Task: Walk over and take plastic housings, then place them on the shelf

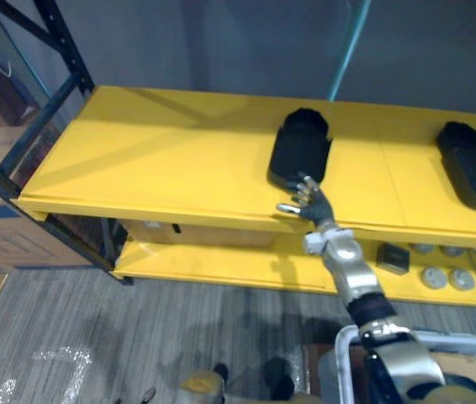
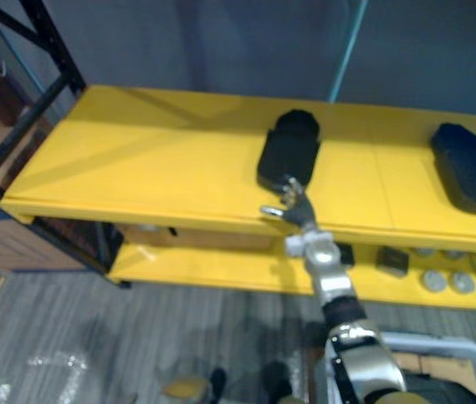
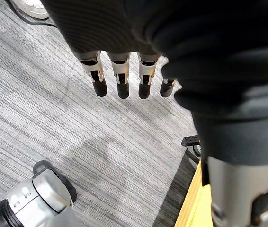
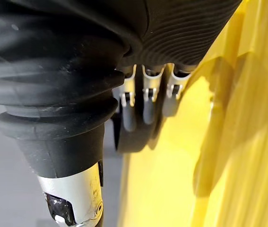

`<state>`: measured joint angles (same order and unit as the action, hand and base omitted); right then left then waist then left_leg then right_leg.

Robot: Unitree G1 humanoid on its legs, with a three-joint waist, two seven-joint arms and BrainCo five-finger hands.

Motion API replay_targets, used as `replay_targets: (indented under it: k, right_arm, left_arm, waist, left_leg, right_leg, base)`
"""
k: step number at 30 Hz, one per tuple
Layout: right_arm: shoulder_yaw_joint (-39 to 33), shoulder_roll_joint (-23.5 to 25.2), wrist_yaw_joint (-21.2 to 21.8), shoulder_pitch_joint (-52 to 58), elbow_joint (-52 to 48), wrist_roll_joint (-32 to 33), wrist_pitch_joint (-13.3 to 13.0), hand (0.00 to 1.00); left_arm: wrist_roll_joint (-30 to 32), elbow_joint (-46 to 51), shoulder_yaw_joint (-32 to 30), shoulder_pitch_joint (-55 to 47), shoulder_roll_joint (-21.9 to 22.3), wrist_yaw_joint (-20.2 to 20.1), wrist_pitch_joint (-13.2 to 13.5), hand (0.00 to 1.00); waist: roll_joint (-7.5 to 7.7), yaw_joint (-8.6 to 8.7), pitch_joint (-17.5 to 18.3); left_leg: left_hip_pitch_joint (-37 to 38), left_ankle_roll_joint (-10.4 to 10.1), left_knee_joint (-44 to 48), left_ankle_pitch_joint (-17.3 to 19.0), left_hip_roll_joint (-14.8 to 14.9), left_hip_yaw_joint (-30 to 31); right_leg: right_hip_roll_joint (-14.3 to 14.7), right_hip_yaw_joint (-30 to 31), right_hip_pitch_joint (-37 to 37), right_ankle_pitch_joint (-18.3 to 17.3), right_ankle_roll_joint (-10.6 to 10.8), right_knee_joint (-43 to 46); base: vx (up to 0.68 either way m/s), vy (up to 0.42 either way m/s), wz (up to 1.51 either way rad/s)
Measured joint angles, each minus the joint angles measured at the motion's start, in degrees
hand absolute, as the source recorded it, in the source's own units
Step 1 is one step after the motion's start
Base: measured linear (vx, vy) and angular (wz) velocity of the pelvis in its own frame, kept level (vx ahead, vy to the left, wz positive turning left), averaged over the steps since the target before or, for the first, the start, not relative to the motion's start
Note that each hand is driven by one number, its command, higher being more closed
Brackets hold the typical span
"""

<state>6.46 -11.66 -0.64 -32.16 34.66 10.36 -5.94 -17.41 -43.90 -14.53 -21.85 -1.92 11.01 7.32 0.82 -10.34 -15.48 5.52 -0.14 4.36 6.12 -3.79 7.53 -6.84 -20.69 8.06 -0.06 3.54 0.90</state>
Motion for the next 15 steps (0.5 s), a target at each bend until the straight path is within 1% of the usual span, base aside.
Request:
replay_targets:
  k: [4, 5, 7, 11, 12, 14, 15]
  right_arm:
    - [-0.02, 0.03, -3.31, -0.20, 0.01, -2.17, 0.02, 0.00]
    - [-0.16, 0.02, -3.79, -0.69, 0.00, -2.28, 0.01, 0.00]
    - [-0.80, 0.02, -3.86, -1.09, 0.00, -2.84, -0.52, 0.00]
    - [-0.38, 0.03, -1.69, -1.27, -0.53, -4.52, -2.36, 0.00]
    - [0.86, 0.00, -0.60, -1.10, -2.26, -4.65, -2.56, 0.00]
    - [3.91, -0.54, 1.57, 0.77, -10.93, -5.68, -3.06, 0.00]
    - [6.49, -0.96, 3.49, 2.08, -18.83, -6.48, -3.97, 0.00]
  left_arm:
    - [0.00, 0.02, 0.00, 0.00, 0.00, 0.00, 0.03, 0.00]
    - [-0.04, 0.05, 0.03, 0.03, 0.01, 0.00, 0.04, 0.00]
    - [-0.04, 0.04, 0.09, 0.03, 0.00, 0.00, 0.04, 0.00]
    - [-0.06, 0.06, 0.11, 0.04, 0.01, 0.00, 0.05, 0.00]
    - [-0.06, 0.05, 0.10, 0.04, 0.00, 0.00, 0.05, 0.00]
    - [-0.09, 0.05, 0.01, 0.30, -0.05, 0.00, 0.06, 0.00]
    - [-0.15, 0.03, -0.11, 0.56, -0.05, 0.01, 0.06, 0.00]
  waist:
    - [0.02, -0.14, -0.36]
    - [-0.07, -0.14, -1.26]
    - [-0.02, -0.14, -2.06]
    - [-0.13, -0.08, -2.44]
    - [-0.14, 0.05, -2.45]
    - [-0.10, 0.23, -2.45]
    - [-0.05, 0.30, -2.44]
  left_leg:
    - [0.08, 0.05, 0.01, -0.03, -0.11, 0.00]
    - [0.33, 0.10, -0.01, -0.06, -0.10, -0.05]
    - [0.25, 0.18, -0.02, -0.12, -0.11, -0.08]
    - [0.23, 0.18, -0.25, -0.12, -0.04, -0.19]
    - [0.11, 0.18, -0.34, -0.11, 0.06, -0.25]
    - [-0.71, 0.15, 0.06, -0.05, 0.12, -0.33]
    - [-1.48, 0.08, 0.25, 0.00, 0.25, -0.51]
  right_leg:
    - [-0.09, 0.01, 0.04, 0.00, 0.00, 0.11]
    - [-0.10, 0.07, 0.18, 0.00, 0.00, 0.22]
    - [-0.11, 0.11, 0.10, 0.01, 0.02, 0.25]
    - [-0.09, 0.20, -0.07, 0.02, 0.03, 0.22]
    - [-0.02, 0.28, -0.17, 0.03, 0.03, 0.14]
    - [-0.04, 0.29, -0.64, 0.05, 0.00, 0.00]
    - [-0.05, 0.38, -1.33, 0.07, -0.02, -0.01]
  base:
    - [0.00, 0.016, 0.00]
    - [0.00, 0.000, 0.00]
    - [0.00, 0.000, 0.00]
    - [0.00, 0.000, 0.00]
    - [0.00, 0.000, 0.00]
    - [0.01, 0.005, 0.02]
    - [0.00, 0.000, 0.00]
